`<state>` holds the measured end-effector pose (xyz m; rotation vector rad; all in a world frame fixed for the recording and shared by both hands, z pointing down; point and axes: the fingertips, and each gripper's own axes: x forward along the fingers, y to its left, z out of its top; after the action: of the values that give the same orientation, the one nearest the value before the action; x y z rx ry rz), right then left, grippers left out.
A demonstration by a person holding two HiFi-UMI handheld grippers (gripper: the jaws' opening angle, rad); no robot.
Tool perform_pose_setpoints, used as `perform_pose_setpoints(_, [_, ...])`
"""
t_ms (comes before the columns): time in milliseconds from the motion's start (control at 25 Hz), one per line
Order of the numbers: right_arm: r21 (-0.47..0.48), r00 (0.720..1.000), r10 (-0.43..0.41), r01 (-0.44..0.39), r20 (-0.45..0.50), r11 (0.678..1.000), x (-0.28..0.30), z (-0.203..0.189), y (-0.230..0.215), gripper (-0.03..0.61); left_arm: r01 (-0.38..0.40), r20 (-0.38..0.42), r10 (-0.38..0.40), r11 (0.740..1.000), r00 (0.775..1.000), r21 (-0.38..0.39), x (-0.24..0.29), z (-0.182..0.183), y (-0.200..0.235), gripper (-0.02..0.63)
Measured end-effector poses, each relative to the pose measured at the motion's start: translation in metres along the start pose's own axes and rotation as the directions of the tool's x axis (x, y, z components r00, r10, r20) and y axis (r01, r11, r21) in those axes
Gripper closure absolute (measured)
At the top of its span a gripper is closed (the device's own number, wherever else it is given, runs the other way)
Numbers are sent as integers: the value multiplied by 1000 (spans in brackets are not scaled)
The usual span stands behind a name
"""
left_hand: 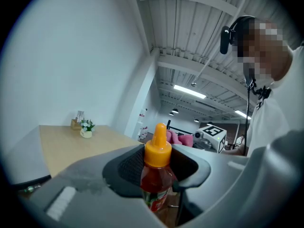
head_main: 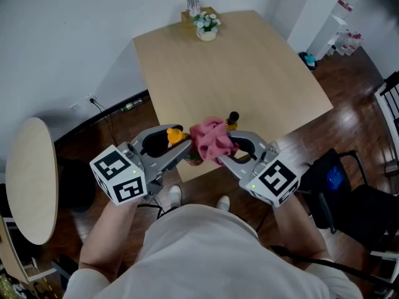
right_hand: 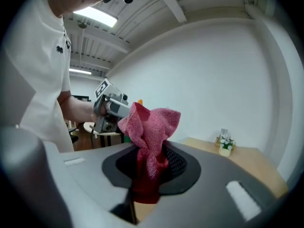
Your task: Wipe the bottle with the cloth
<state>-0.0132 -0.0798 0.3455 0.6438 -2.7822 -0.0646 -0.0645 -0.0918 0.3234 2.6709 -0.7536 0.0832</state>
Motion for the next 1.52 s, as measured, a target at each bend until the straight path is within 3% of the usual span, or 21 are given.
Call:
perform_pose_setpoints(160, [-3,998,61,-61,20,998,9,12,8,489,19,9,-19,1000,1000,5,0,2,-11,448])
perform_pose_setpoints(560, [176,988,91,-69,-124,982,34,-82,15,489,5,45,-4,1000,999,-16,-13,13,-3,448])
perform_pose_setpoints(760, [236,987,82,-47,-141,971,27,-102,20,489,-2,72,4,1000,997,-19,-19,25,3,448])
perform_pose_setpoints(960, [284,974,134,-79,-181,956,34,-126,41,489,17,106,-16,1000,994,-5,-22,45,-4,448])
perform_pose_setpoints(1120, [281,973,169,-120,-156,952,56,-113,54,489,55,108,-55,998,993,4,-19,49,-12,448])
perform_pose_setpoints(1280, [258,979,162,-126,-124,958,58,-95,56,489,39,67,-41,999,997,27,-15,36,-11,448])
perform_pose_setpoints(1520, [258,987,97,-61,-132,964,36,-96,39,489,38,46,-39,999,998,33,-13,31,-4,448])
